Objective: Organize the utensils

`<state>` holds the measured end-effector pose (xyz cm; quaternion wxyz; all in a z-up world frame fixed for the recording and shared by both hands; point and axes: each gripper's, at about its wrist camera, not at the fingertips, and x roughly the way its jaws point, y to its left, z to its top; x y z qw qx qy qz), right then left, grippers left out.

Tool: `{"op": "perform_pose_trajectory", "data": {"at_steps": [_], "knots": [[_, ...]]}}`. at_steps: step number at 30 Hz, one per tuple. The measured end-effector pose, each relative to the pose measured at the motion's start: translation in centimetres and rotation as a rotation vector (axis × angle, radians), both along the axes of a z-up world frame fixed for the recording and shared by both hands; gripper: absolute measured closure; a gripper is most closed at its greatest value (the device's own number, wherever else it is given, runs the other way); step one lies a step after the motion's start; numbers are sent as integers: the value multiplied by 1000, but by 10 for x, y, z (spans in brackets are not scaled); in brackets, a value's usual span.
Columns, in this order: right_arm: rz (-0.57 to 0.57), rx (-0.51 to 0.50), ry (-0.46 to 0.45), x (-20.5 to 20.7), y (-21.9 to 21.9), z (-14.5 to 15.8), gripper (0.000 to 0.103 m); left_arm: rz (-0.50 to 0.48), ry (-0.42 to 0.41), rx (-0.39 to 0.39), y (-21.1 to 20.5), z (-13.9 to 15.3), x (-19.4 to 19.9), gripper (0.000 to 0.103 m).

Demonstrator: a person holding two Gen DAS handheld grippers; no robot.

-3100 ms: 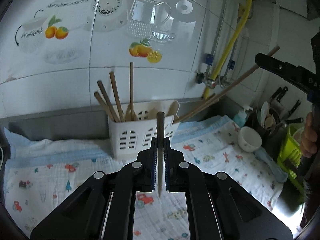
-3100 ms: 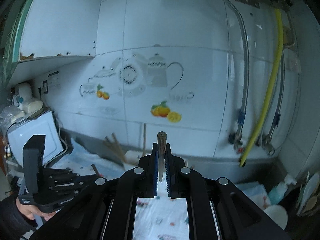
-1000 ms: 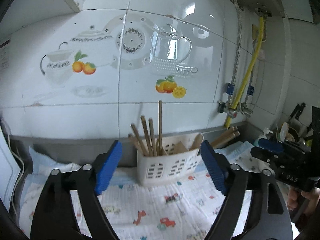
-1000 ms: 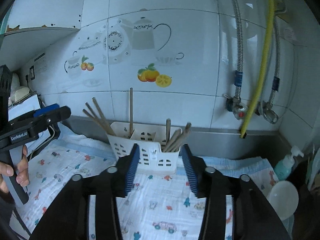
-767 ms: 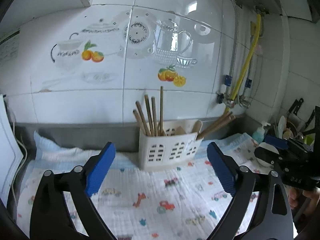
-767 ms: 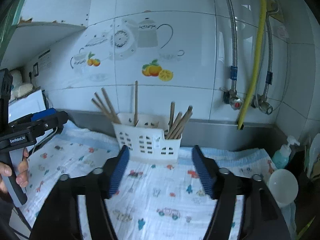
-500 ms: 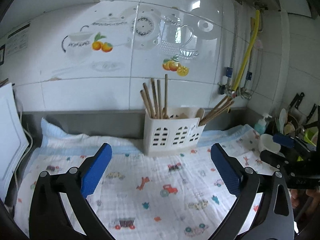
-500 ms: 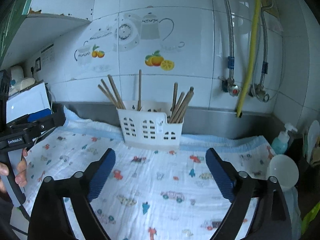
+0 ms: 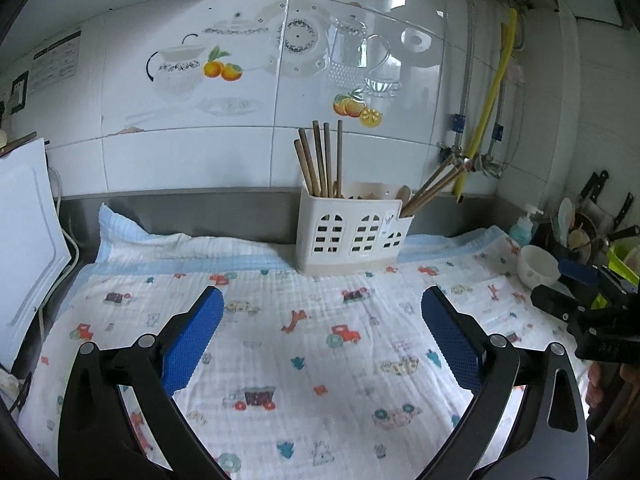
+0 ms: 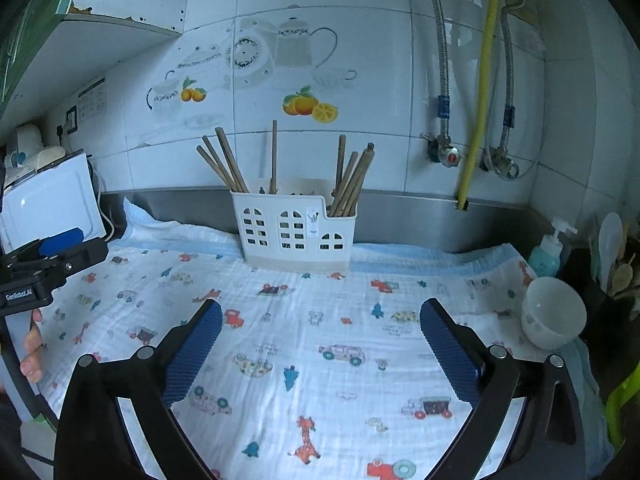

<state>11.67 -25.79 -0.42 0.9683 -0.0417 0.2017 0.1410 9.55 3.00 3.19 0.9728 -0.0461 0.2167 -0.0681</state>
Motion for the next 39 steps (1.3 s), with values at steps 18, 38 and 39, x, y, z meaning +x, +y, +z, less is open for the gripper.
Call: {"op": "perform_pose_trajectory", "data": {"at_steps": [18, 38, 39], "knots": [[-10, 22, 29, -21, -8, -13, 7, 7, 32, 21, -2, -13, -27, 5], [-6, 32, 57, -21, -10, -23, 7, -45, 63, -8, -12, -27, -30, 5], [-6, 33, 57, -21, -10, -23, 7, -47, 62, -17, -12, -28, -31, 5]]}}
